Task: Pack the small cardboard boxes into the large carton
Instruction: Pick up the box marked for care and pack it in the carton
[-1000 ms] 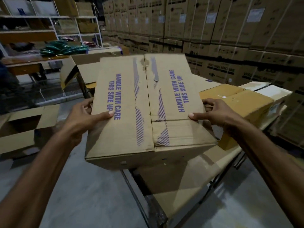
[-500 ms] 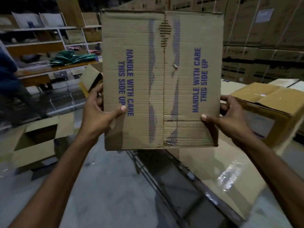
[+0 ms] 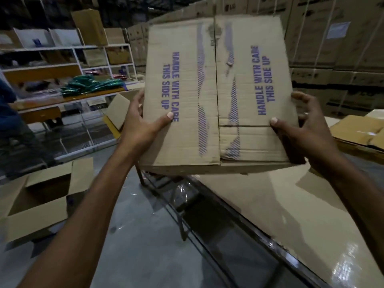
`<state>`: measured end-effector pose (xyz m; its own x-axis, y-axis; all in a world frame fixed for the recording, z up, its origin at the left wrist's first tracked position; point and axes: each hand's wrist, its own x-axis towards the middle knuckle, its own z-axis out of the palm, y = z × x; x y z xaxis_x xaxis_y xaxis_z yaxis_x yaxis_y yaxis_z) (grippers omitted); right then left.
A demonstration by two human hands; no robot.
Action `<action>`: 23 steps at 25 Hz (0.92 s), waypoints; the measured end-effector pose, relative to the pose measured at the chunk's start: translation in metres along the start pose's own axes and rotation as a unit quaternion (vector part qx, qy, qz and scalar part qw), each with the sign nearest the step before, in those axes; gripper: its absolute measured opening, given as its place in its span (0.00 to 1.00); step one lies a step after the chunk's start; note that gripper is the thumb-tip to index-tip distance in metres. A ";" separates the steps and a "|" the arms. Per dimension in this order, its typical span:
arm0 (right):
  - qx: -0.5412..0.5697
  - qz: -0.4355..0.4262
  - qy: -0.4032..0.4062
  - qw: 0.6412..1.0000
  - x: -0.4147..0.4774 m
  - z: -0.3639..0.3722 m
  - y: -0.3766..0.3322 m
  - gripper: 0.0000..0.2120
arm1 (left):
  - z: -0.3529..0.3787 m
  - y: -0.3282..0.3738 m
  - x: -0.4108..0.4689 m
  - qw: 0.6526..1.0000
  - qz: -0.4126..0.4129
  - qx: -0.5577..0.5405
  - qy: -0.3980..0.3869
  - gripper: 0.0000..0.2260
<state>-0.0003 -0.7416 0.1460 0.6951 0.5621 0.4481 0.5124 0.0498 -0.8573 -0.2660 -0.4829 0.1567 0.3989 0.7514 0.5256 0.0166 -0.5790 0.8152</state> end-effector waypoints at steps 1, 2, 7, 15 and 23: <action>-0.016 0.003 0.018 1.000 0.014 0.010 0.004 0.32 | 0.004 -0.015 0.021 1.000 -0.013 -0.002 -0.013 0.41; -0.027 0.014 0.032 0.999 0.025 0.020 0.011 0.29 | 0.009 -0.031 0.038 0.999 -0.027 -0.002 -0.028 0.43; -0.066 0.076 0.033 0.994 0.051 0.057 0.059 0.20 | 0.036 -0.092 0.090 0.992 -0.074 -0.011 -0.106 0.40; -0.051 0.169 0.018 0.984 0.058 0.099 0.076 0.20 | 0.048 -0.155 0.147 0.968 -0.066 0.001 -0.242 0.33; -0.081 0.179 0.029 0.980 0.014 0.134 0.060 0.21 | 0.017 -0.211 0.149 0.916 -0.096 -0.099 -0.376 0.17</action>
<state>-0.0270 -0.6200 0.0665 0.8698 0.4721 0.1434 0.3002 -0.2758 -0.9131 -0.1942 -0.2549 0.0589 0.9265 0.3591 0.1123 0.0152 -0.3338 0.9425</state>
